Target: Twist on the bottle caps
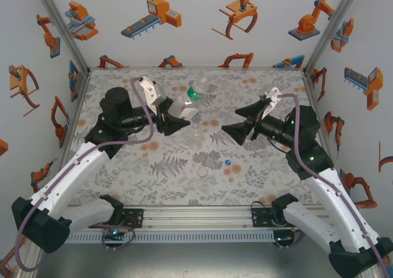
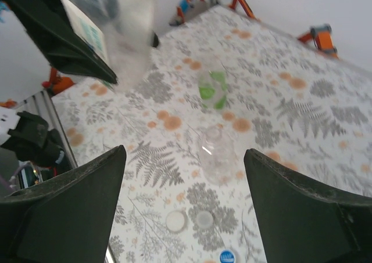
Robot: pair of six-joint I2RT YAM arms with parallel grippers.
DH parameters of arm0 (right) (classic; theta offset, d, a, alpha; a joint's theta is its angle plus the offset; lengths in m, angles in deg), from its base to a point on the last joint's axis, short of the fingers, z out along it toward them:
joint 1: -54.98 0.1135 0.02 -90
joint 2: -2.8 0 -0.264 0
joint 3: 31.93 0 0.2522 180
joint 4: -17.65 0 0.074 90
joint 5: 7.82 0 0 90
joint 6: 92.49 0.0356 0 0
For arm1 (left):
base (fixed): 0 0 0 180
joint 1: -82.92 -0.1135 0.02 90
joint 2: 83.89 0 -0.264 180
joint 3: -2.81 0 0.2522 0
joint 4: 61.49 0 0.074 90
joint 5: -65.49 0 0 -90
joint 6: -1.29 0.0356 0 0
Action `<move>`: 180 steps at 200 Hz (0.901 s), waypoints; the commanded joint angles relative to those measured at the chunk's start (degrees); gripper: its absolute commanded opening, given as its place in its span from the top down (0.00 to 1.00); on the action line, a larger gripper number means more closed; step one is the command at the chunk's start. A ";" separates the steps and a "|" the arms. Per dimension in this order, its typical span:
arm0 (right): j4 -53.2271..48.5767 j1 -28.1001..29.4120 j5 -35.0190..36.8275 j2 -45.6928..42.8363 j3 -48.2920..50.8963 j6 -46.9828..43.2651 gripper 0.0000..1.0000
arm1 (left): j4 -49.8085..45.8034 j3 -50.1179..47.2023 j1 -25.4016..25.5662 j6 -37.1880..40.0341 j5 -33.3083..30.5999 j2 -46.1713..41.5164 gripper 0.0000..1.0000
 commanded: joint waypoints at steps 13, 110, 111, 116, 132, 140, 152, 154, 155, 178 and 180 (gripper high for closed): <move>-9.40 -0.10 9.00 1.87 -0.65 3.57 0.34 | -4.74 0.39 -2.51 7.51 -1.45 -2.94 1.00; -22.85 6.94 26.52 14.51 3.86 10.26 0.46 | -0.02 -6.41 -2.54 5.00 -6.36 -5.09 1.00; -22.92 7.02 26.71 14.70 3.85 10.28 0.46 | -0.04 -6.40 -2.54 4.96 -6.34 -5.01 1.00; -23.36 7.63 27.84 15.68 3.71 10.61 0.46 | -0.22 -6.23 -2.58 4.80 -6.17 -4.63 1.00; -24.19 9.85 30.89 18.54 3.33 10.87 0.46 | -0.84 -5.54 -2.54 4.53 -5.62 -3.78 1.00; -24.54 10.96 32.17 19.94 3.01 11.12 0.47 | -1.11 -5.33 -2.56 4.42 -5.35 -3.50 1.00; -25.14 12.53 33.68 21.96 2.11 11.94 0.47 | -1.30 -5.32 -2.58 4.50 -5.39 -3.61 1.00; -25.16 12.84 33.80 22.30 1.97 12.07 0.47 | -1.23 -5.33 -2.58 4.48 -5.49 -3.61 1.00; -25.22 12.96 33.86 22.46 1.93 12.16 0.47 | -1.22 -5.37 -2.60 4.48 -5.46 -3.66 1.00; -25.45 16.42 35.36 25.90 0.44 14.80 0.47 | -0.59 -5.84 -2.58 4.55 -5.75 -3.97 1.00; -25.43 16.73 35.40 26.14 0.35 15.10 0.47 | -0.57 -5.87 -2.55 4.56 -5.73 -4.01 1.00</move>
